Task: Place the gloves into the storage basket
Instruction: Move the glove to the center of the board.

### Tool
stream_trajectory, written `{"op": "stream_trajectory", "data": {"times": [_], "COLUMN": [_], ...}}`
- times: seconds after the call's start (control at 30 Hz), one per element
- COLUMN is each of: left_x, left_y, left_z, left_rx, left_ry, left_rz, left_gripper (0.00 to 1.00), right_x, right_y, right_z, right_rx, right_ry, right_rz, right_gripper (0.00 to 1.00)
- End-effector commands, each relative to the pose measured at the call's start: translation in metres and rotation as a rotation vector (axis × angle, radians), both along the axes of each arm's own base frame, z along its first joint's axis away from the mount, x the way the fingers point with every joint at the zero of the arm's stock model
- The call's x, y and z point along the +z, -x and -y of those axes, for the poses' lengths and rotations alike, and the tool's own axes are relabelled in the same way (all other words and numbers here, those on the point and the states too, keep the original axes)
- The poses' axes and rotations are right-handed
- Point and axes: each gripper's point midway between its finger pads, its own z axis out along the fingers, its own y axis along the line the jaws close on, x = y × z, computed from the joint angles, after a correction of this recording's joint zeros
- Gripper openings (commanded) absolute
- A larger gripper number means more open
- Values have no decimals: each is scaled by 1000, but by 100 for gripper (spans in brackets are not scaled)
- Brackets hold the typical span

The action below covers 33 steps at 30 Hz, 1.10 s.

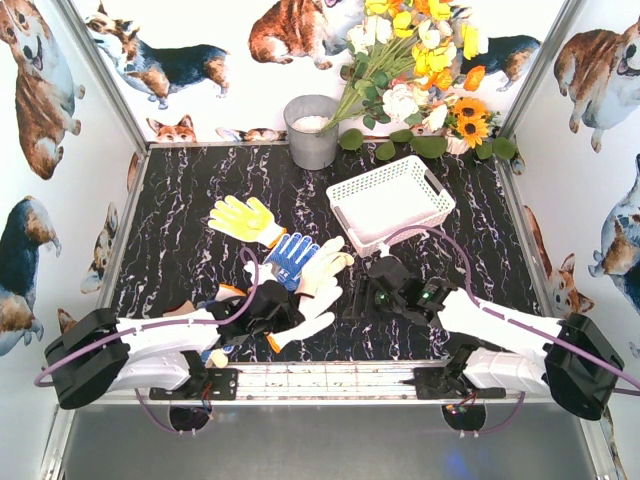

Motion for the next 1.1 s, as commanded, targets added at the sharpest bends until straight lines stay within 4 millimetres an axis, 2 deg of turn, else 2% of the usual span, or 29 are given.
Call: {"op": "stream_trajectory", "data": {"times": [0.0, 0.17, 0.33, 0.5, 0.63, 0.7, 0.77, 0.93, 1.07], "left_x": [6, 20, 23, 21, 17, 13, 8, 5, 8], "left_y": [-7, -12, -11, -11, -15, -17, -19, -20, -16], "left_z": [-4, -21, -40, -47, -40, -38, -38, -27, -16], "left_rx": [37, 71, 73, 10, -68, -94, -106, -150, -172], "left_ry": [-32, -68, -128, -206, -252, -274, -301, -298, -252], "left_rz": [27, 84, 121, 129, 146, 140, 129, 114, 85], "left_gripper": [15, 39, 56, 65, 67, 66, 61, 40, 18], "right_x": [16, 5, -7, -21, -32, -37, -39, -46, -45], "right_y": [2, 2, -4, -10, -12, -15, -17, -21, -26], "right_z": [-29, -49, -70, -75, -74, -72, -71, -70, -56], "right_rx": [19, 39, 42, 23, 2, -19, -30, -37, -34], "right_ry": [-153, -162, -158, -126, -98, -82, -73, -40, 53], "right_rz": [-13, -56, -76, -90, -100, -99, -99, -93, -76], "right_gripper": [55, 55, 49, 47, 45, 45, 44, 39, 12]}}
